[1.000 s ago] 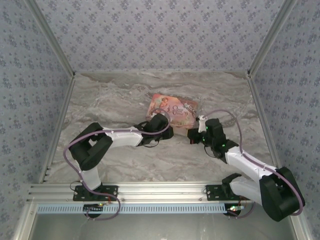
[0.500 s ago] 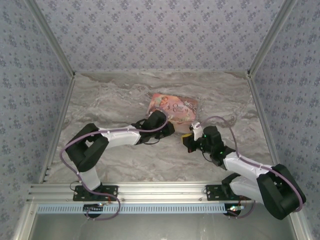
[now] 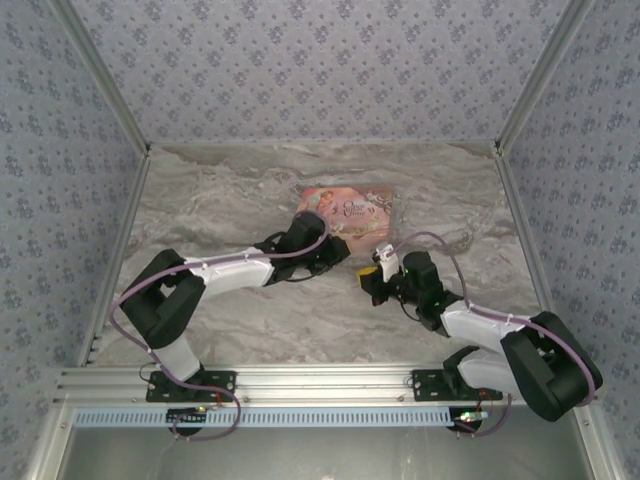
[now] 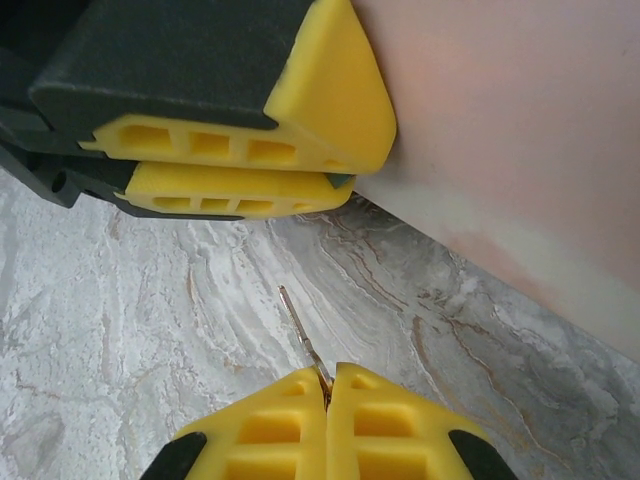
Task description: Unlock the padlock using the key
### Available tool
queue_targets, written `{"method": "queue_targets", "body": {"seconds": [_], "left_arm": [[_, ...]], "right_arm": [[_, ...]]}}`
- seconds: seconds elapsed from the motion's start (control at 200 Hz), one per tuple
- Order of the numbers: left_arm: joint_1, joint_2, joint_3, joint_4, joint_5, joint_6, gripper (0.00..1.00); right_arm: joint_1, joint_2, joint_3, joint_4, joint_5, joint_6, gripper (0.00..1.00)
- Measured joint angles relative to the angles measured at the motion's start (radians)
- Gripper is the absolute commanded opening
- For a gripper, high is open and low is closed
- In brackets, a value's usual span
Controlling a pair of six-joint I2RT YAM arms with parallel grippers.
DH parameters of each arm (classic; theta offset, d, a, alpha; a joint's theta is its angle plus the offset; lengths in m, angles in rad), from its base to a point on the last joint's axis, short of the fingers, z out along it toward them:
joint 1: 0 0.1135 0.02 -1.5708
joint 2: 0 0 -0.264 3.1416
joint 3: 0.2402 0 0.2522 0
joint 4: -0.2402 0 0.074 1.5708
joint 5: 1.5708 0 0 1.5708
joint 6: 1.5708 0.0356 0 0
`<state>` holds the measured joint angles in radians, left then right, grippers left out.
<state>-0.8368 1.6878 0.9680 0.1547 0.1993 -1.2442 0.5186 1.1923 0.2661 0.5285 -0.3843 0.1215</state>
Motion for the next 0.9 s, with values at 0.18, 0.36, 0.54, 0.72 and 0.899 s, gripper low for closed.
{"method": "queue_targets", "body": {"seconds": [0.18, 0.36, 0.54, 0.72, 0.899], "left_arm": [[0.009, -0.007, 0.0, -0.005, 0.03, -0.024, 0.21], [0.011, -0.01, 0.0, -0.022, 0.052, -0.033, 0.21], [0.011, -0.011, 0.02, -0.032, 0.074, -0.043, 0.21], [0.012, -0.011, 0.039, -0.04, 0.097, -0.06, 0.21], [0.012, -0.011, 0.05, -0.049, 0.108, -0.068, 0.21]], "right_arm": [[-0.022, 0.0, 0.0, 0.002, -0.022, -0.012, 0.0], [-0.024, 0.0, 0.016, -0.001, -0.026, -0.032, 0.0], [-0.024, 0.0, 0.027, 0.0, -0.024, -0.049, 0.0], [-0.024, 0.0, 0.027, 0.0, -0.005, -0.064, 0.0], [-0.024, -0.006, 0.027, 0.0, 0.032, -0.07, 0.0]]}}
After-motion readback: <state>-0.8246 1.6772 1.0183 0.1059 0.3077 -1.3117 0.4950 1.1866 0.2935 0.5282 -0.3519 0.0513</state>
